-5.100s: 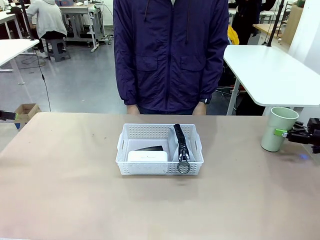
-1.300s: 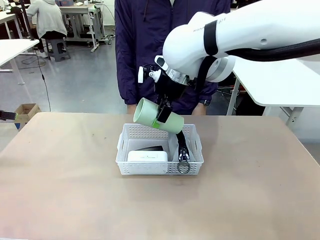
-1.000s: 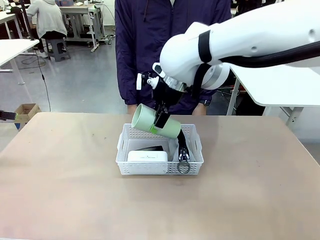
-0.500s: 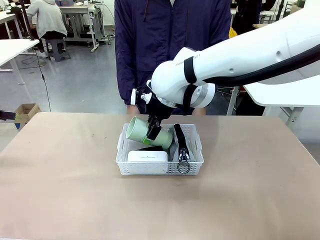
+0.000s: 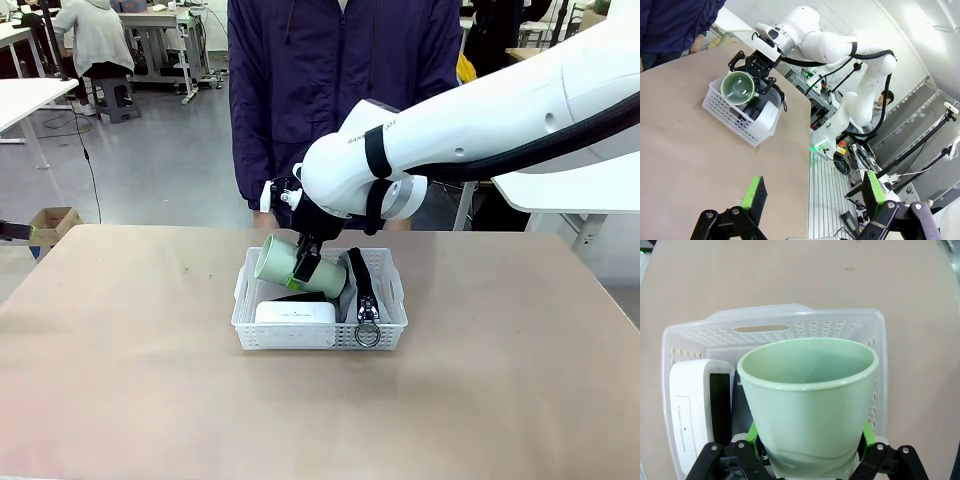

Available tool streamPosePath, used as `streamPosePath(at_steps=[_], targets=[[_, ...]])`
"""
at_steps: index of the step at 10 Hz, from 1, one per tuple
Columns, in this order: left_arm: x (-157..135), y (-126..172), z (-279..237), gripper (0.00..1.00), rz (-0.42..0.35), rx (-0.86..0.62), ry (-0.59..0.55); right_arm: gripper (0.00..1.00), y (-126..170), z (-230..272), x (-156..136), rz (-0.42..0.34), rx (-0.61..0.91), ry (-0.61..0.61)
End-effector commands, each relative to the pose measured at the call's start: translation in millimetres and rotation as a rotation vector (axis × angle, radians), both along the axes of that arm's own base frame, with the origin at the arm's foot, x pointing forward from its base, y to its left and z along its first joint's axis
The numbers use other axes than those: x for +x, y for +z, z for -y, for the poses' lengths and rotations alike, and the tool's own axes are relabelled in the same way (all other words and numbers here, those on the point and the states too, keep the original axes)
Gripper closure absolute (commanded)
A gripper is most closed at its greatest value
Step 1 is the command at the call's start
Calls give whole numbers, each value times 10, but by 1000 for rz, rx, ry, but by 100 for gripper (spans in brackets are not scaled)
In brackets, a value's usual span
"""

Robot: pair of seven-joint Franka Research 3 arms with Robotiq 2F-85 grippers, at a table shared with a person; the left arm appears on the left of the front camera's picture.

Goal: Efficiently arrange items inside the basket to fit them all.
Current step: Pick up the Reusable plastic cup and place it inside the Organizing basket.

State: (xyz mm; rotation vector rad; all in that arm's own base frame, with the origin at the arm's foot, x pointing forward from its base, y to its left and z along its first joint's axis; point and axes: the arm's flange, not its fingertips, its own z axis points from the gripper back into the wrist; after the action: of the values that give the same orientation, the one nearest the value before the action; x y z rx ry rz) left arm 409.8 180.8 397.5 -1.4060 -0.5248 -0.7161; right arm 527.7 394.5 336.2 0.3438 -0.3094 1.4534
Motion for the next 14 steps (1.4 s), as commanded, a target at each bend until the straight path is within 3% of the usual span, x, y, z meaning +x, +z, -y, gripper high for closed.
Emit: streamPosePath(at_steps=[1, 6, 7, 14], targets=[[-25, 18, 6, 0, 17, 6, -7, 13, -19, -47, 91, -39, -19, -10], [-25, 18, 6, 0, 17, 6, -7, 13, -110, -64, 163, -72, -19, 2], [-25, 18, 6, 0, 17, 6, -7, 0, -110, -67, 165, -68, -16, 11], [-25, 18, 6, 0, 17, 6, -7, 0, -43, 25, 51, -56, 35, 68]])
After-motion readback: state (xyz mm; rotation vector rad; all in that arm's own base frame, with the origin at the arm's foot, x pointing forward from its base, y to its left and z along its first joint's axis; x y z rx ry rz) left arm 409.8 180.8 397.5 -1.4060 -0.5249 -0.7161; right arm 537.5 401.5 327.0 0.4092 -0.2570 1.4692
